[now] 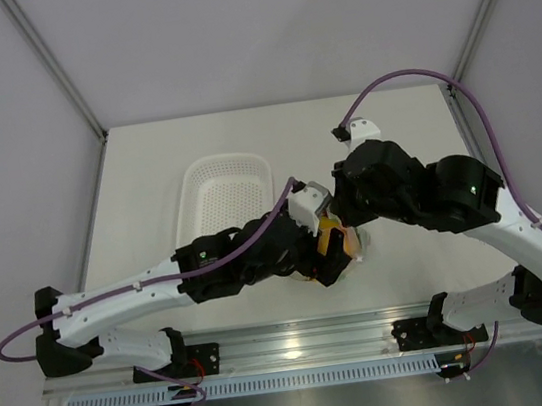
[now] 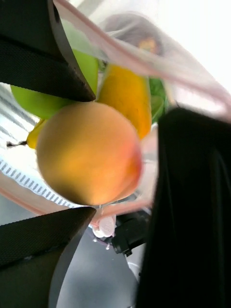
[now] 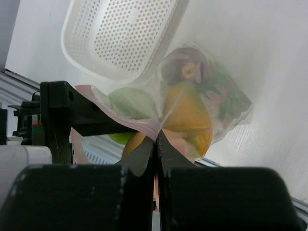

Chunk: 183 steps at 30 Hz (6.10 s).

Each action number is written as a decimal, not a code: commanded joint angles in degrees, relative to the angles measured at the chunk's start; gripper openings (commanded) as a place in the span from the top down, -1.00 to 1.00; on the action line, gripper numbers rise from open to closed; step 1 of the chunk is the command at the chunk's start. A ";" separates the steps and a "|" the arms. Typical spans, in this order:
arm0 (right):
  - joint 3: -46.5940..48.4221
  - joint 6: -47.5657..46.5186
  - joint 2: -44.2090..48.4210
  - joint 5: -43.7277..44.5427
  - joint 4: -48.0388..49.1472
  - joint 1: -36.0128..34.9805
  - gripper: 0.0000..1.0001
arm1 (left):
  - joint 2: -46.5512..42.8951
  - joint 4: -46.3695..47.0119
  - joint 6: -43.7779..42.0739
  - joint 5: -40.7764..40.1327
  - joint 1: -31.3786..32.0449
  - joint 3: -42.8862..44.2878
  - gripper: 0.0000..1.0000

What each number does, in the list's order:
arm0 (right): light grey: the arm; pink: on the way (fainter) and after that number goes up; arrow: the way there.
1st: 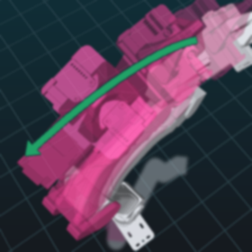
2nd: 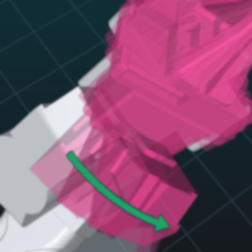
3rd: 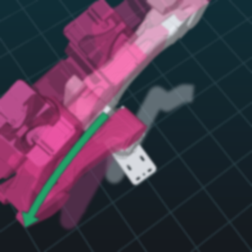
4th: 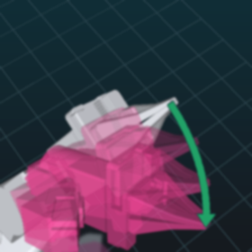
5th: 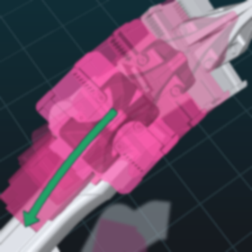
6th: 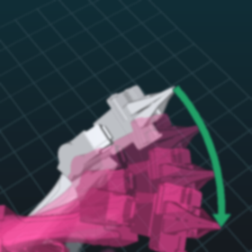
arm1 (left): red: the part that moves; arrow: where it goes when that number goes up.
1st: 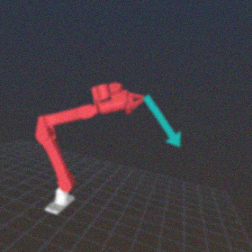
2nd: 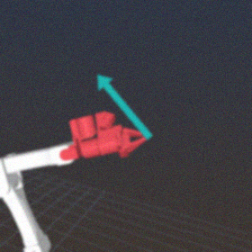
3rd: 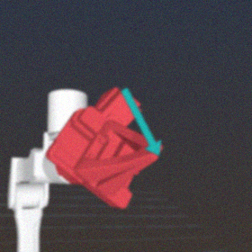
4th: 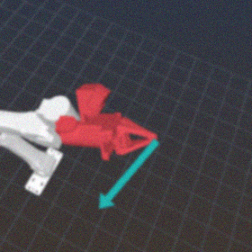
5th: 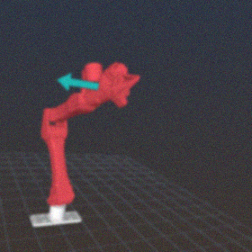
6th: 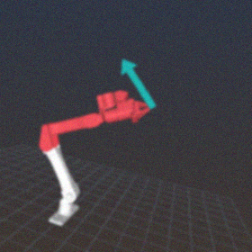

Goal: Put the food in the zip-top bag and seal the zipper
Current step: Place the fake fruit in the zipper food storage bag, then adjust the zipper on the food storage bag, then zip the zipper food storage bag at the center of the board.

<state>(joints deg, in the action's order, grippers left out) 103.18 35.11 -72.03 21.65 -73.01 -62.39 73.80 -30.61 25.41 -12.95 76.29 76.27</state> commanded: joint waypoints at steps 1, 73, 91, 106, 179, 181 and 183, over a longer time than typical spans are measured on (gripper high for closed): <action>4.49 0.75 1.62 1.99 5.95 -0.01 1.00 | -4.96 -2.00 2.45 -5.23 -0.18 -3.66 -0.85; -18.71 -8.48 12.79 -7.67 12.45 10.01 1.00 | -6.75 2.22 17.74 12.51 -11.16 -1.74 0.99; -20.12 -12.70 11.56 -18.31 21.86 19.67 1.00 | -5.25 4.95 19.51 10.13 -13.53 0.46 0.99; -20.47 -17.27 7.53 -34.64 24.23 30.30 1.00 | -7.27 8.37 22.05 11.99 -14.42 -2.88 0.99; -59.47 -12.69 42.40 -44.60 49.61 42.01 -0.55 | -0.50 4.33 21.00 16.38 -26.55 6.44 0.99; -61.16 -13.23 43.46 -42.84 51.91 41.47 -0.54 | -0.67 4.86 21.44 16.46 -26.55 5.47 0.99; -63.00 -14.62 43.99 -43.09 55.34 40.86 -0.52 | -0.24 4.77 21.35 17.08 -26.55 5.99 0.99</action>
<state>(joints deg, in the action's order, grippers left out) 41.67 22.26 -29.21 -22.68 -27.57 -20.64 75.57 -29.69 45.39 2.79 50.17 81.84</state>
